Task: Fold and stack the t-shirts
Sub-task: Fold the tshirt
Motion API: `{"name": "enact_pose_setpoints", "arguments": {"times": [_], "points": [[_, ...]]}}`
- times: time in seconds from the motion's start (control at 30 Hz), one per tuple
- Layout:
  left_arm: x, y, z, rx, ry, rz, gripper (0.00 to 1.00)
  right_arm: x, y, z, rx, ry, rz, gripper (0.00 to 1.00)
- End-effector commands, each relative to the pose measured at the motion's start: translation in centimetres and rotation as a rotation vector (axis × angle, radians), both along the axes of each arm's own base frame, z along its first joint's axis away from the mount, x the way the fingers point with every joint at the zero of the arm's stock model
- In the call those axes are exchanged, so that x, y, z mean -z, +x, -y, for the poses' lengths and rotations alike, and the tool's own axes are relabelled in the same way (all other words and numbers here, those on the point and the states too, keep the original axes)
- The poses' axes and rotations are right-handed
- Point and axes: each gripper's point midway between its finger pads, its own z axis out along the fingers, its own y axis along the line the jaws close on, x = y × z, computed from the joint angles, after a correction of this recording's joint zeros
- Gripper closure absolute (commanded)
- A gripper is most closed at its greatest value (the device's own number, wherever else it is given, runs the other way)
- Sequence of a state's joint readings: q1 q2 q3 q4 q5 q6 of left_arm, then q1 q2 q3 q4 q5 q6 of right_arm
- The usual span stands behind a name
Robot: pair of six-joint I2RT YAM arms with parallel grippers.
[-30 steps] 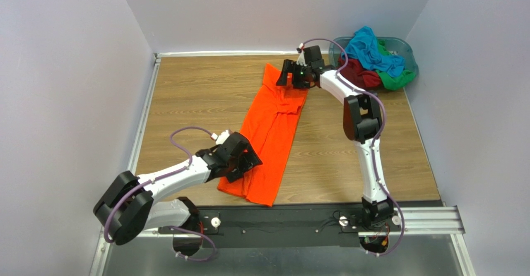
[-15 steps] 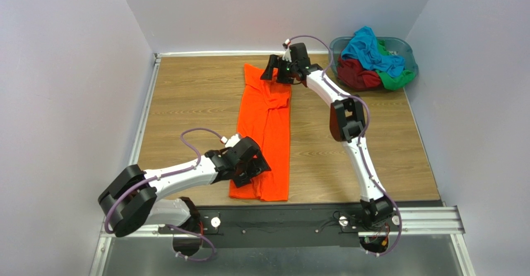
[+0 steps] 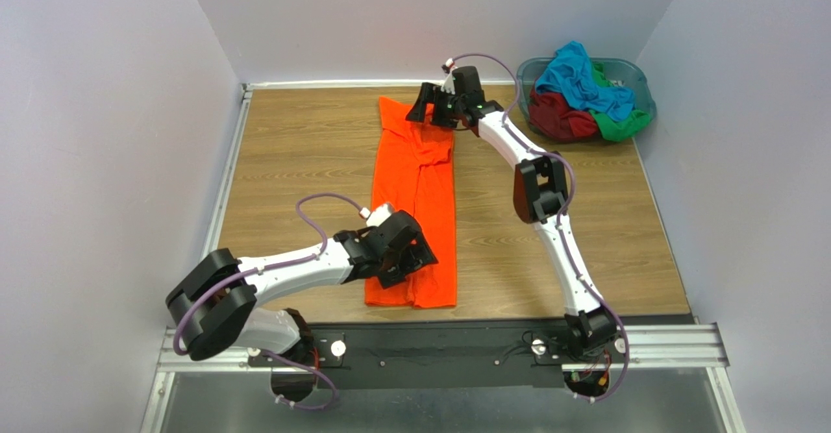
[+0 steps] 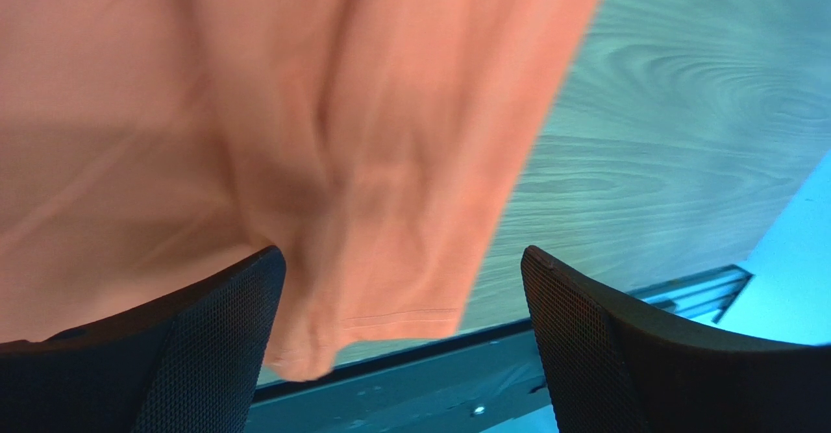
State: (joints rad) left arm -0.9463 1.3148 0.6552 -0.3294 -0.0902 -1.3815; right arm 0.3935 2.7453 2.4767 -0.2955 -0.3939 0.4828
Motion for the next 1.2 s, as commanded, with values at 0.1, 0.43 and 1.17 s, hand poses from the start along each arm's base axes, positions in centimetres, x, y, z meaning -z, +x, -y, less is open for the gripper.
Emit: {"name": "enact_pose_setpoints", "arguments": {"times": [0.1,0.43,1.17], "points": [[-4.8,2.7,-0.4,-0.018,0.057,0.156,0.02,-3.8,-1.9,0.7,-0.018,-0.091,0.037,0.0],[-2.3,-0.8,-8.1,-0.09,0.248,0.079,0.02,-12.4,-5.3,3.2,0.071,-0.174,0.145,0.0],[-0.1,-4.6,-8.6,-0.149,0.051,-0.038,0.01,-4.9,-35.0,3.5,-0.183,-0.276,-0.194,0.0]]}}
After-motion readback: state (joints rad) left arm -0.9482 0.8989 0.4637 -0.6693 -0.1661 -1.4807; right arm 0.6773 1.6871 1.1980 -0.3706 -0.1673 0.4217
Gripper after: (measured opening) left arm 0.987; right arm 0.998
